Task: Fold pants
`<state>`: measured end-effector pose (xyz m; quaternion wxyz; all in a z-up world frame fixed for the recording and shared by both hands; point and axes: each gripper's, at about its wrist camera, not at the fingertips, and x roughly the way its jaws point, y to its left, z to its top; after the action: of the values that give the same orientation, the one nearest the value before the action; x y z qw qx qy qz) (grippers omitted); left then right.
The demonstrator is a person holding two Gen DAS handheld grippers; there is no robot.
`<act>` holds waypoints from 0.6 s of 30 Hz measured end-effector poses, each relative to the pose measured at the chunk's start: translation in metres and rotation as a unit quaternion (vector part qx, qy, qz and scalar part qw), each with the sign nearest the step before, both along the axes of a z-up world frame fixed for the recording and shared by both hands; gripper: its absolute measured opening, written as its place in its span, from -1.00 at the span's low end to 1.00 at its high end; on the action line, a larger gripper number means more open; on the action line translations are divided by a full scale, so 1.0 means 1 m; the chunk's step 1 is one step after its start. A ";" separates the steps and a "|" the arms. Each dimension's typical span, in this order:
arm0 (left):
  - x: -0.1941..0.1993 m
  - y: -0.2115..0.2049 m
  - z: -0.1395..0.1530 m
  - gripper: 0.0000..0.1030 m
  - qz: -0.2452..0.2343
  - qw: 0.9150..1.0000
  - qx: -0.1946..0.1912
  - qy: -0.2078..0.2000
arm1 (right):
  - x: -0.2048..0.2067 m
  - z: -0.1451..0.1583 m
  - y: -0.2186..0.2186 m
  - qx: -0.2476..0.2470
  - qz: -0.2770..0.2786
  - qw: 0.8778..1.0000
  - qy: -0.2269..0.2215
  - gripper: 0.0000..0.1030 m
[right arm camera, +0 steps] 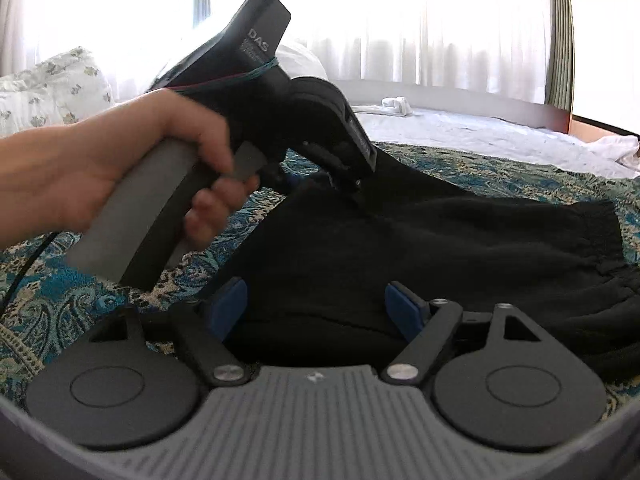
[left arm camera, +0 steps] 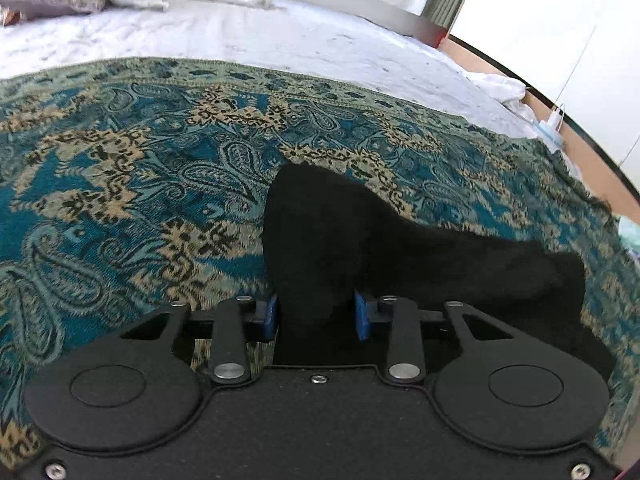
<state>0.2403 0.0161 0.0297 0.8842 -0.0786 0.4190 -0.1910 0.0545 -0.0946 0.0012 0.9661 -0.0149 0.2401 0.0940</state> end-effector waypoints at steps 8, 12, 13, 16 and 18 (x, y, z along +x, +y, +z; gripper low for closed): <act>0.040 0.003 0.001 -0.36 0.021 1.000 -0.012 0.021 | 0.002 -0.002 -0.007 0.013 0.006 1.000 0.003 0.65; 0.054 -0.006 -0.001 -0.37 0.031 0.999 0.003 0.013 | 0.002 -0.003 -0.006 0.015 0.006 1.000 0.002 0.65; 0.055 -0.008 -0.001 -0.37 0.032 0.999 0.006 0.011 | 0.005 -0.005 -0.006 0.014 0.006 1.000 0.001 0.65; 0.061 -0.013 -0.001 -0.38 0.031 0.999 0.019 0.005 | 0.003 -0.005 -0.005 0.014 0.007 1.000 0.000 0.64; 0.066 -0.016 -0.001 -0.47 0.033 0.999 0.029 0.003 | 0.001 -0.003 -0.007 0.017 0.008 1.000 0.001 0.64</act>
<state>0.3067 -0.0003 0.0290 0.8909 -0.0677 0.4237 -0.1490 0.0559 -0.1018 -0.0021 0.9652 -0.0007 0.2390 0.1060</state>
